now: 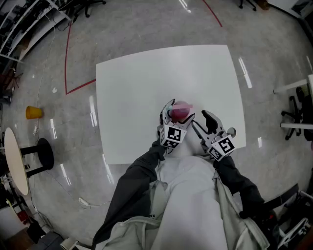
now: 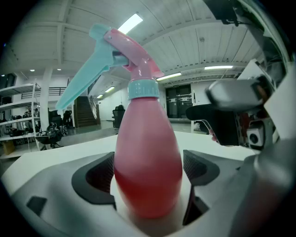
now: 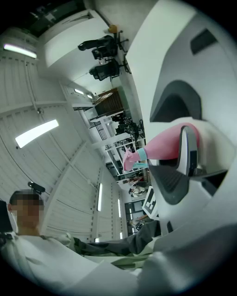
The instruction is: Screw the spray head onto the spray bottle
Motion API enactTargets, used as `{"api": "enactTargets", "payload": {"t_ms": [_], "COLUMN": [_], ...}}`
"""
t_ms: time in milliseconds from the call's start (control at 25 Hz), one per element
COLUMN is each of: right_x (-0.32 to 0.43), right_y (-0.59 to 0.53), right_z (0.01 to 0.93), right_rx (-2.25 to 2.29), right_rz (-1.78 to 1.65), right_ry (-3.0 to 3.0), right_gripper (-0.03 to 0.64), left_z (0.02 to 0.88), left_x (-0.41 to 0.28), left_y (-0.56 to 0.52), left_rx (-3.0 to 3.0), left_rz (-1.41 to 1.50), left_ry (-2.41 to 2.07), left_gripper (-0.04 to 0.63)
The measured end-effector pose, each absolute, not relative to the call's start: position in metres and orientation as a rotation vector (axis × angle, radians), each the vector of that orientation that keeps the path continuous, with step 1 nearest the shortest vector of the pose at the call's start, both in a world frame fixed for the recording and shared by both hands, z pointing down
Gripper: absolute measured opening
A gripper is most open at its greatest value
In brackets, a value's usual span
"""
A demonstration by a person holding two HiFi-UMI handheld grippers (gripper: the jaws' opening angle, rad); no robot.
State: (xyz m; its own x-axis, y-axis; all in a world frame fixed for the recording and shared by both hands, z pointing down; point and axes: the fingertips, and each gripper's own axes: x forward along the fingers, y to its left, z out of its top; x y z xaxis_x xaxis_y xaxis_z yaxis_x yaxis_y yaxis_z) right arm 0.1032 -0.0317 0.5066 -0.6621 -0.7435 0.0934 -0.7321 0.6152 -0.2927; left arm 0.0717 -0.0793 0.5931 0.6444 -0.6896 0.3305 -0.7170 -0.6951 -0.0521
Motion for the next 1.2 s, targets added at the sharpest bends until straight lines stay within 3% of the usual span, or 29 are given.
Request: {"api": "enactTargets", "payload": {"t_ms": [40, 320, 520, 640, 680, 760, 880, 1080, 1200], "right_x": [0.1, 0.068, 0.035, 0.022, 0.019, 0.012, 0.01, 0.025, 0.02], "right_y": [-0.03, -0.029, -0.013, 0.0, 0.004, 0.008, 0.004, -0.033, -0.038], "right_z": [0.506, 0.498, 0.473, 0.465, 0.462, 0.457, 0.454, 0.449, 0.43], "right_rx": [-1.26, -1.16, -0.694, -0.48, -0.438, -0.39, -0.482, -1.146, -1.294], "right_rz": [-0.506, -0.288, -0.256, -0.264, -0.261, -0.251, -0.221, -0.285, -0.207], "right_ry": [2.794, 3.064, 3.267, 3.327, 3.33, 3.334, 3.306, 3.101, 3.019], "right_gripper": [0.291, 0.291, 0.29, 0.214, 0.158, 0.13, 0.129, 0.127, 0.127], "left_z": [0.595, 0.597, 0.587, 0.581, 0.579, 0.576, 0.572, 0.56, 0.545], "left_x": [0.072, 0.077, 0.083, 0.079, 0.077, 0.072, 0.065, 0.049, 0.05], "left_y": [-0.079, -0.065, -0.006, 0.013, 0.015, 0.015, 0.007, -0.029, -0.037], "left_rx": [2.761, 2.815, 2.924, 2.922, 2.913, 2.917, 2.919, 2.807, 2.733], "left_rz": [0.511, 0.555, 0.577, 0.569, 0.553, 0.543, 0.542, 0.617, 0.529], "left_ry": [-1.187, -1.01, -0.572, -0.463, -0.46, -0.465, -0.563, -1.075, -1.22], "left_gripper": [0.454, 0.434, 0.434, 0.433, 0.434, 0.433, 0.433, 0.431, 0.431]}}
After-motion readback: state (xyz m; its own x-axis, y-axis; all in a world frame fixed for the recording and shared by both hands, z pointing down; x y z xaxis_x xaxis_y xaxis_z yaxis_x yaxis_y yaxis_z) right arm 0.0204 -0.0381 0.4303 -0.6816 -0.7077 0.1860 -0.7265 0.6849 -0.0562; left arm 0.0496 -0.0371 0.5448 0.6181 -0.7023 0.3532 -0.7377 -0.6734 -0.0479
